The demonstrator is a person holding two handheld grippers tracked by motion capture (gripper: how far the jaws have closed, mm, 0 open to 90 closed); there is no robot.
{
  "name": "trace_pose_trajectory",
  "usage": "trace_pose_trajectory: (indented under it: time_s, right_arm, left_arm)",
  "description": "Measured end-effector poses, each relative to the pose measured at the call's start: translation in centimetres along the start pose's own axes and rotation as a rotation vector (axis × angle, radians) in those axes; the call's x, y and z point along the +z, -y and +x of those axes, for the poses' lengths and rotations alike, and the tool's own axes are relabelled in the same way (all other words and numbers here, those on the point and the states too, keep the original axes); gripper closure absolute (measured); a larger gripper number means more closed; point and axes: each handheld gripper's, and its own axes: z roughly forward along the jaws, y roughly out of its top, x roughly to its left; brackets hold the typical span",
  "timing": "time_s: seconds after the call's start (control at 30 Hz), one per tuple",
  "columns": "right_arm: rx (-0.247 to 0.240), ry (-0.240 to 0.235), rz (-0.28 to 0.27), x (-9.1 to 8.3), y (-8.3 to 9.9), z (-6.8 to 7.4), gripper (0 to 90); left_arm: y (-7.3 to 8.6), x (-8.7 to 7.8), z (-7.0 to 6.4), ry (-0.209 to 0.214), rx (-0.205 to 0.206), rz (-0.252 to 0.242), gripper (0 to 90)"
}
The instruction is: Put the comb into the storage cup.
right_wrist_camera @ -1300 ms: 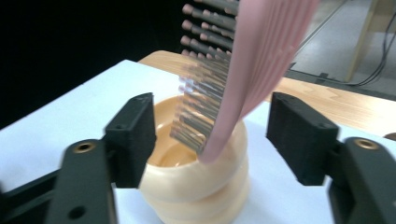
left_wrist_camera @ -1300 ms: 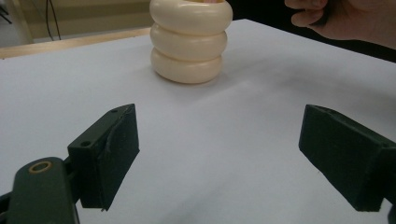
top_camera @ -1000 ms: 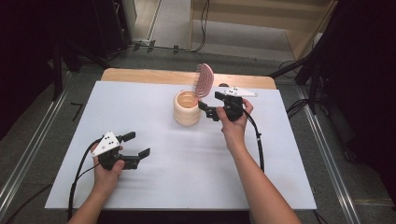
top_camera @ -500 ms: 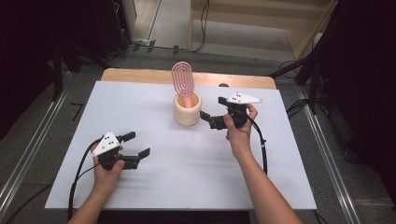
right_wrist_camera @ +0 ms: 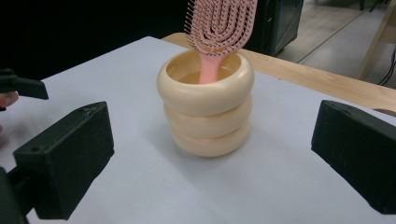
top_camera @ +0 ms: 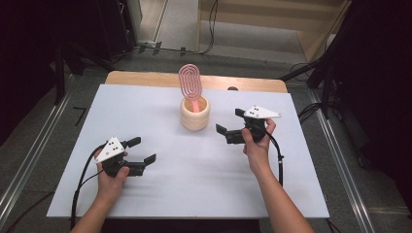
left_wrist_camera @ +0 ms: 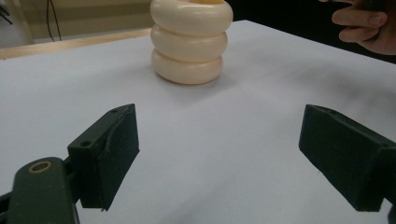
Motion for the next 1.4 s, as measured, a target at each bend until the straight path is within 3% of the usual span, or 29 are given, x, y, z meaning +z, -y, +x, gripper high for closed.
trace_pose_trajectory:
  time_s: [0.63, 1.07, 1.13, 1.4]
  right_arm:
    - [0.026, 0.021, -0.006, -4.4, 4.6, -1.5, 0.0]
    - [0.051, 0.055, -0.001, -7.5, 7.4, -2.4, 0.0]
    - [0.054, 0.057, -0.008, -8.1, 7.6, -2.5, 0.0]
    - [0.066, 0.068, -0.024, -10.1, 8.5, -2.6, 0.0]
  left_arm:
    - [0.1, -0.2, -0.2, 0.004, 0.018, 0.01, 12.4]
    - [0.5, -1.3, -0.6, 0.008, 0.015, 0.01, 10.3]
    - [0.5, -1.5, -0.6, 0.01, 0.01, 0.012, 4.0]
    - [0.6, -2.1, -0.5, 0.013, 0.003, -0.005, 0.0]
